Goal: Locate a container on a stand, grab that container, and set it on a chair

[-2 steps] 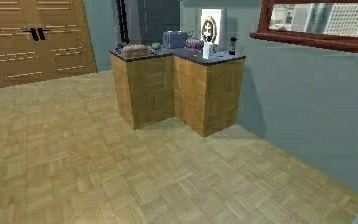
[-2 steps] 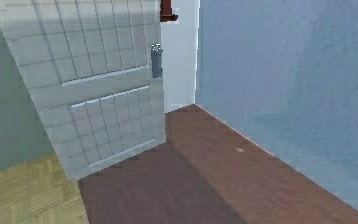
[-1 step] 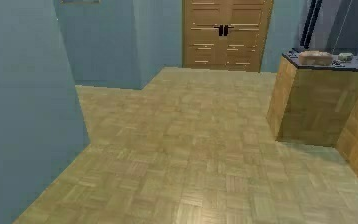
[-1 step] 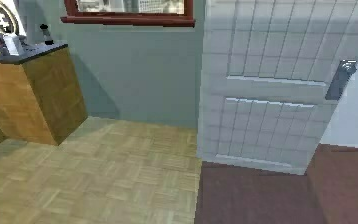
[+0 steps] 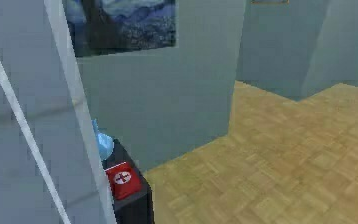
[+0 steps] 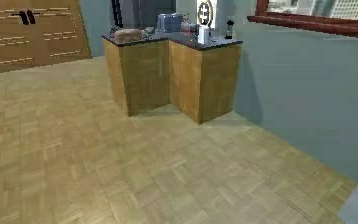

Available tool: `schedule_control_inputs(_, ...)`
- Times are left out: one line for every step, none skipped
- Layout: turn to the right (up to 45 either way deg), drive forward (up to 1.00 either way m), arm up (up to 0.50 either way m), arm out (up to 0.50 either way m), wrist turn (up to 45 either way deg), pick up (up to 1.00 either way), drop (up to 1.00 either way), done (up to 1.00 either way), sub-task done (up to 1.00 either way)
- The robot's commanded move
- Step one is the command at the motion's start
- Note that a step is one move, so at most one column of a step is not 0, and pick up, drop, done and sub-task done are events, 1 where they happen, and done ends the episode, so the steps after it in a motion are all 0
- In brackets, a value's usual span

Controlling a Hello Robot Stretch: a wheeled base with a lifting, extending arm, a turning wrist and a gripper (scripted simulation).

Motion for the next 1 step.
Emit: schedule_control_inputs(45.0, 0.0, 0.0, 0.0, 0.0, 0.0, 0.0, 0.0, 0.0)
